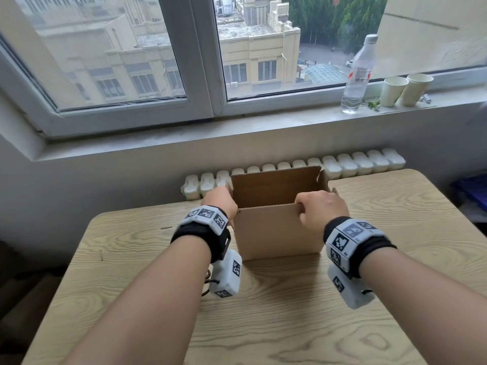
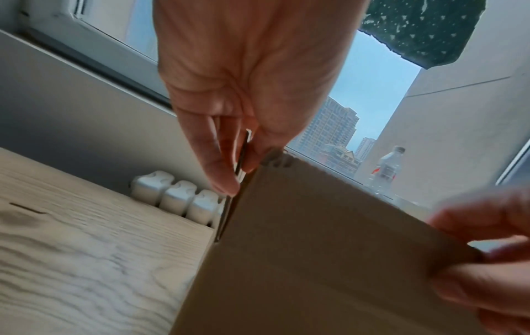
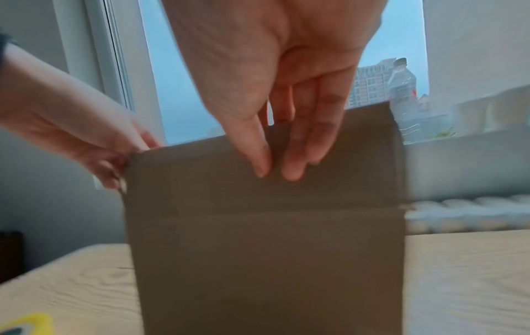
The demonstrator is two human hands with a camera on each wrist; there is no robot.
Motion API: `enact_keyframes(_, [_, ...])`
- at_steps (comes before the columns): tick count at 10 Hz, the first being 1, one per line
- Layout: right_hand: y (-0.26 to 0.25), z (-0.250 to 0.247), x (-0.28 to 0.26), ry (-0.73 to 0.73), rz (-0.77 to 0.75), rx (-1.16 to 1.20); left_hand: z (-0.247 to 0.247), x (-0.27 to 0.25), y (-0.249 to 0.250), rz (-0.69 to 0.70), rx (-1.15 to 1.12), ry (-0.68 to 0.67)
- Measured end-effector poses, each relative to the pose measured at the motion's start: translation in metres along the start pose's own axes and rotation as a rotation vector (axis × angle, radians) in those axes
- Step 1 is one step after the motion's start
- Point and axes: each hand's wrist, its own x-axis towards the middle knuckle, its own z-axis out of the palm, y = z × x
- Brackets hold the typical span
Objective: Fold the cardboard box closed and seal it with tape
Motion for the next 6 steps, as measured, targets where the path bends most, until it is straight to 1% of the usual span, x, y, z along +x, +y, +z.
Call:
enact_keyframes(1, [0.013,-0.004,0.008,0.017,0.051,-0.014,-0.004,0.011,-0.009,-0.032,-0.042,0.039])
enact_keyframes(2, [0.010,-0.004,0.018,0.020,0.054,0.034,-0.003,0.013,-0.007,-0.054,-0.038,0.049])
enact_keyframes(3, [0.004,-0.002,0.023,-0.019,0.079,0.070,0.000,0.014,-0.004,-0.063,-0.025,0.069])
enact_keyframes(4, [0.001,-0.004,0.024,-0.036,0.074,0.078,-0.002,0.016,-0.002,-0.086,-0.074,0.047])
enact_keyframes(5, [-0.005,-0.012,0.027,-0.027,0.054,0.107,-0.008,0.014,0.000,-0.058,-0.022,0.021])
enact_keyframes(6, [-0.012,-0.032,0.034,-0.017,0.000,0.120,-0.030,0.016,0.004,0.003,0.074,0.068])
